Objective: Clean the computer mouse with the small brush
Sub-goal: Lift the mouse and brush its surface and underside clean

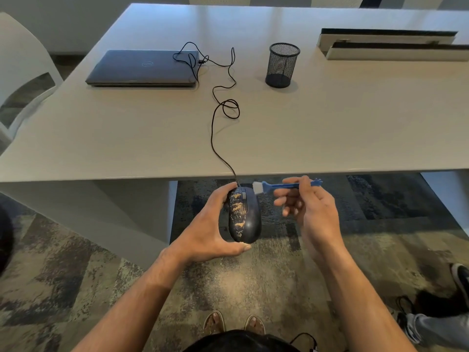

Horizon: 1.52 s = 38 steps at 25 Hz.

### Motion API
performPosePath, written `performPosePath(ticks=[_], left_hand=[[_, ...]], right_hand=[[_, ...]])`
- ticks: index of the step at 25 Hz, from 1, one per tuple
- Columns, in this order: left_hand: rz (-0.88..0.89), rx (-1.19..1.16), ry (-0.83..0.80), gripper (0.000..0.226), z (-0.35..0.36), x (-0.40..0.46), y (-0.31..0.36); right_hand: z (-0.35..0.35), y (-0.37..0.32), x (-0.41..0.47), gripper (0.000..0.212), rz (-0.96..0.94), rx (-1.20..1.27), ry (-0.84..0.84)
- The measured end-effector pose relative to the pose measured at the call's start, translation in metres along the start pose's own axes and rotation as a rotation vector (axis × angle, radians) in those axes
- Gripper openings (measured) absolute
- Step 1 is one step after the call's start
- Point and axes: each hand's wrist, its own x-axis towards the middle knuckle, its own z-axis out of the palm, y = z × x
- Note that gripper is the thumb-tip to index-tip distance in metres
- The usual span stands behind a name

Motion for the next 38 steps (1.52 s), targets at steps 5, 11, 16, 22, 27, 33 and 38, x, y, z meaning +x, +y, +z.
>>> performPosePath(ticks=[5, 11, 16, 22, 27, 33, 38], left_hand=[[-0.003, -0.003, -0.017, 0.128, 0.002, -0.005, 0.002], [-0.002, 0.018, -0.022, 0.135, 0.004, -0.009, 0.003], [-0.005, 0.025, -0.013, 0.137, 0.004, -0.01, 0.003], [-0.002, 0.036, -0.023, 0.137, 0.007, -0.009, 0.001], [0.01, 0.041, -0.043, 0.135, 0.008, -0.008, -0.004], [0.001, 0.054, -0.047, 0.134, 0.009, -0.01, -0.008], [-0.025, 0.032, -0.038, 0.138, 0.01, -0.008, -0.009]], right_hand=[[0.018, 0.005, 0.017, 0.026, 0.023, 0.017, 0.113], [0.044, 0.015, 0.023, 0.007, 0.018, -0.015, 0.205], [0.057, 0.022, 0.016, 0.01, 0.068, -0.035, 0.134], [0.061, 0.023, 0.014, 0.011, 0.138, -0.053, 0.062], [0.063, 0.029, 0.013, 0.009, 0.172, -0.021, 0.054], [0.059, 0.036, 0.017, 0.011, 0.22, -0.056, -0.003], [0.056, 0.038, 0.024, 0.024, 0.373, 0.024, -0.036]])
